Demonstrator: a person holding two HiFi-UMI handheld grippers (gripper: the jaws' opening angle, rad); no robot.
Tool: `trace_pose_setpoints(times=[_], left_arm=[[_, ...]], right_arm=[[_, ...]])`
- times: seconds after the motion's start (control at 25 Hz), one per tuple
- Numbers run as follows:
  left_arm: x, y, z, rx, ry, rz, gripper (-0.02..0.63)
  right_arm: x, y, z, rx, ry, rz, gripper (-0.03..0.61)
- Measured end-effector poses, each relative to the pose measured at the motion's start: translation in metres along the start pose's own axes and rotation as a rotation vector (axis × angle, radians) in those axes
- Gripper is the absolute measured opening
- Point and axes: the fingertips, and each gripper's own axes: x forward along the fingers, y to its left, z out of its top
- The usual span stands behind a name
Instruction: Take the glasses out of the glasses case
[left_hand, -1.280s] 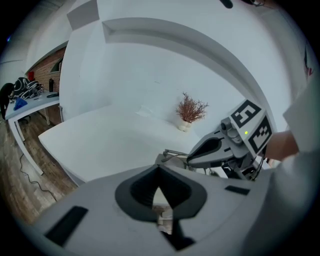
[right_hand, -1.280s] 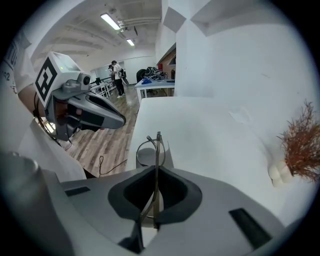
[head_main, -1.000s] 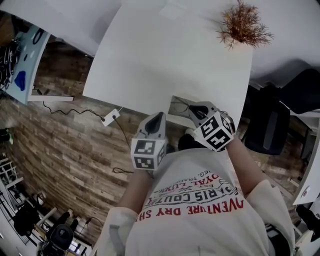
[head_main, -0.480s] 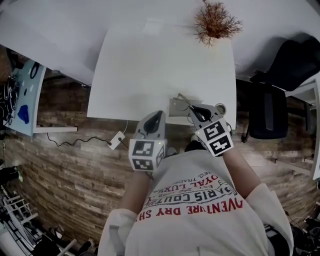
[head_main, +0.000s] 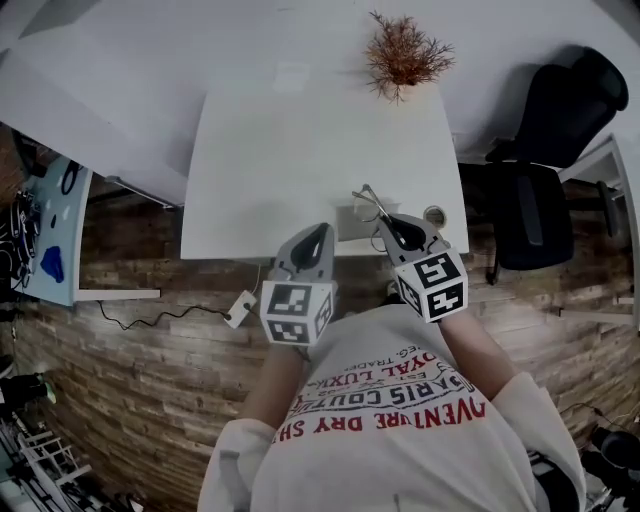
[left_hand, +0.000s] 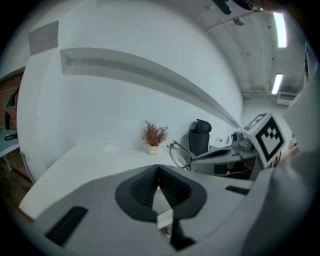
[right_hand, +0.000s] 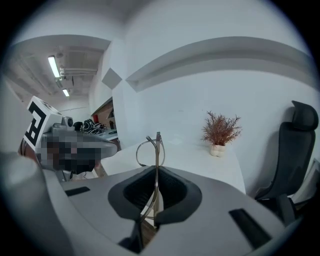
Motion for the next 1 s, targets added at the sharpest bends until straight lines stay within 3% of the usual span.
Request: trace_pose_setpoints(times=[0.32, 1.0], left_arm=[[0.002, -0.003, 0.004, 0.009, -0.01, -0.025, 0.0], [0.002, 0.0, 0.001, 0.002, -0.008, -0.038, 0.0]], right_arm=[[-0.005, -0.007, 0.005, 0.054, -0.034, -0.056, 0.023], [-0.007, -0.005, 0.011, 0.06, -0.08, -0.104, 0.023]])
